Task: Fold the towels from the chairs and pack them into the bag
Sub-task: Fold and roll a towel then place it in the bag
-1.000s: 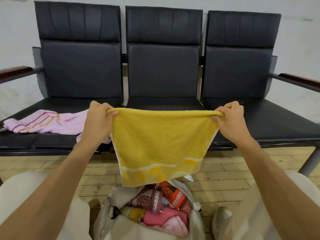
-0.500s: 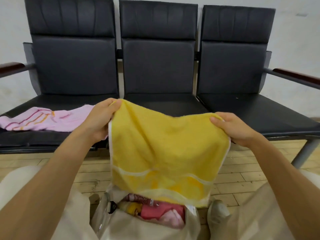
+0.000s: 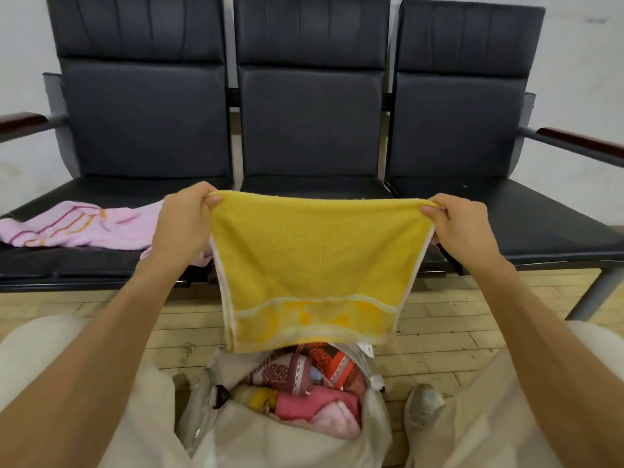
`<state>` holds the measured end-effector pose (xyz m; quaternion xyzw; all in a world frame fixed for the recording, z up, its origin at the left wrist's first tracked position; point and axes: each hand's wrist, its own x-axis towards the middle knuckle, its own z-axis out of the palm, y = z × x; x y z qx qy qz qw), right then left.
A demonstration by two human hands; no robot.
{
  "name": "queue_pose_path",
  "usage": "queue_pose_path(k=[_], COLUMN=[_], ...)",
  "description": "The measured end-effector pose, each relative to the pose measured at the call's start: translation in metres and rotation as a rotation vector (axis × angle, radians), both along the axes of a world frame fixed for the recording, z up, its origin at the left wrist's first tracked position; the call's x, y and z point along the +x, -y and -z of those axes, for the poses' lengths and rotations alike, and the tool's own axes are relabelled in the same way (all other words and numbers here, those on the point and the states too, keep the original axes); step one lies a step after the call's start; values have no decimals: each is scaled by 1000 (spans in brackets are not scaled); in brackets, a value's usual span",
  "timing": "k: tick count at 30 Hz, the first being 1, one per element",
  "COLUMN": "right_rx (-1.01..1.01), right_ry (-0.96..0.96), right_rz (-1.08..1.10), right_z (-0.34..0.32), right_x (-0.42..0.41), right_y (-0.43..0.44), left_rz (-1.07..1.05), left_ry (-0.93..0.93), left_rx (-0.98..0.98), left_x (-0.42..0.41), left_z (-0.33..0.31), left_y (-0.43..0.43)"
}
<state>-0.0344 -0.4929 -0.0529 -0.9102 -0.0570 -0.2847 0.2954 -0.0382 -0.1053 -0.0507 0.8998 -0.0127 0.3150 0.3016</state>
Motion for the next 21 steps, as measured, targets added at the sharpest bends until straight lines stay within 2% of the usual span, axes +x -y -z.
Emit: queue_pose_path(k=[3, 5, 11, 14, 19, 21], right_rx=[47, 74, 94, 124, 274, 309], right_ry=[40, 51, 59, 71, 47, 59], right_rz=[28, 37, 97, 106, 96, 109], right_z=[-1, -1, -4, -5, -5, -6], right_x=[1, 1, 1, 1, 4, 4], right_y=[0, 0, -4, -6, -5, -6], left_rz=[-15, 12, 9, 36, 99, 113], left_ry=[99, 131, 116, 71, -85, -87], left_rx=[82, 58, 43, -124, -529, -623], left_x=[2, -1, -6, -5, -3, -1], left_z=[2, 0, -3, -6, -7, -8], left_y=[-10, -10, -2, 2, 8, 7])
